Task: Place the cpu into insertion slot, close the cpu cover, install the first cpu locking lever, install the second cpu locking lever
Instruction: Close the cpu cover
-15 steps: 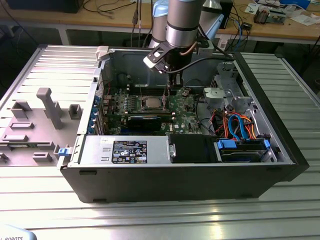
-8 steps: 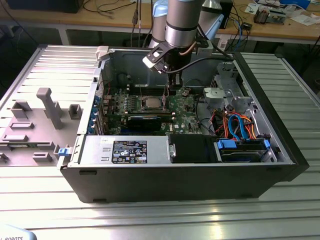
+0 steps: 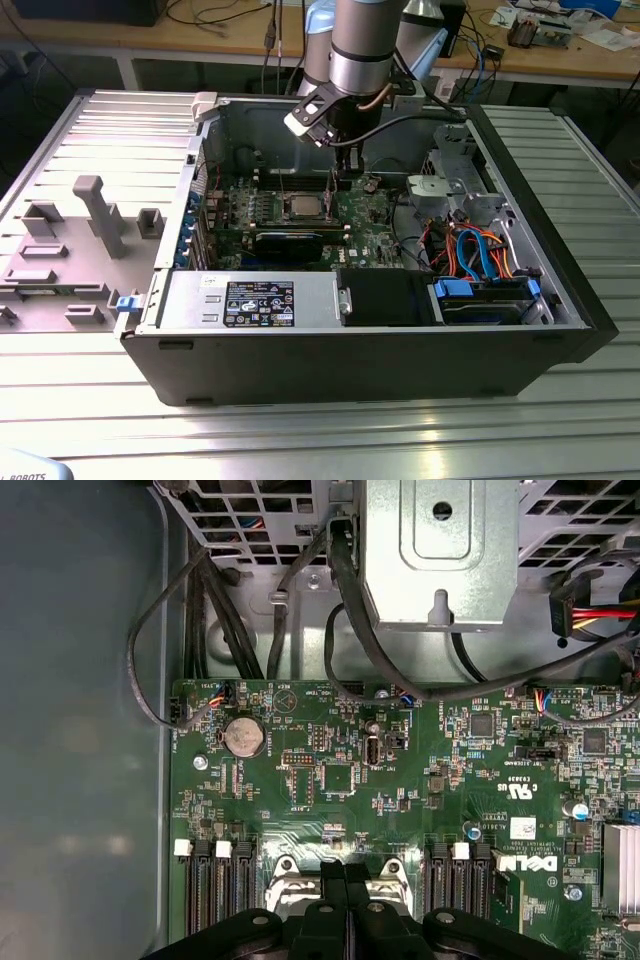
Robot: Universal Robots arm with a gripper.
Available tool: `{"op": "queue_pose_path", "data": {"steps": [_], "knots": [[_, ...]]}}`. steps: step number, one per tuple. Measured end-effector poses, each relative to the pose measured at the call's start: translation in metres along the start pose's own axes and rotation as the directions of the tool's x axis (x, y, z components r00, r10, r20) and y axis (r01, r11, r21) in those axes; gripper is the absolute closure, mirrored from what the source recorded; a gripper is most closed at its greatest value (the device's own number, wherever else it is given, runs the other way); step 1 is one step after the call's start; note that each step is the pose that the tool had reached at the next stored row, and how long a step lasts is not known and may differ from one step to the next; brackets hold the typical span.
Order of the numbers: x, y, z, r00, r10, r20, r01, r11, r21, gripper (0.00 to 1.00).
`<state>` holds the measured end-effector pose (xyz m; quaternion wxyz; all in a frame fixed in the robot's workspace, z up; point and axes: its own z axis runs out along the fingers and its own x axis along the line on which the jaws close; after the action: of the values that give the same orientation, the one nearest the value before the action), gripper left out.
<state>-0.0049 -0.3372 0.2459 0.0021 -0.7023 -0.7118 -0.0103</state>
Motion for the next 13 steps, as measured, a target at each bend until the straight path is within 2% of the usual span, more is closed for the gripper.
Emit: {"op": "queue_pose_path", "data": {"steps": [5, 13], "knots": [[0.0000, -0.0035, -0.0001, 1.0000, 0.000, 0.0001, 0.000, 1.0000, 0.0000, 0.89], [0.0001, -0.0049, -0.0001, 1.0000, 0.000, 0.0001, 0.000, 1.0000, 0.0000, 0.89]]}}
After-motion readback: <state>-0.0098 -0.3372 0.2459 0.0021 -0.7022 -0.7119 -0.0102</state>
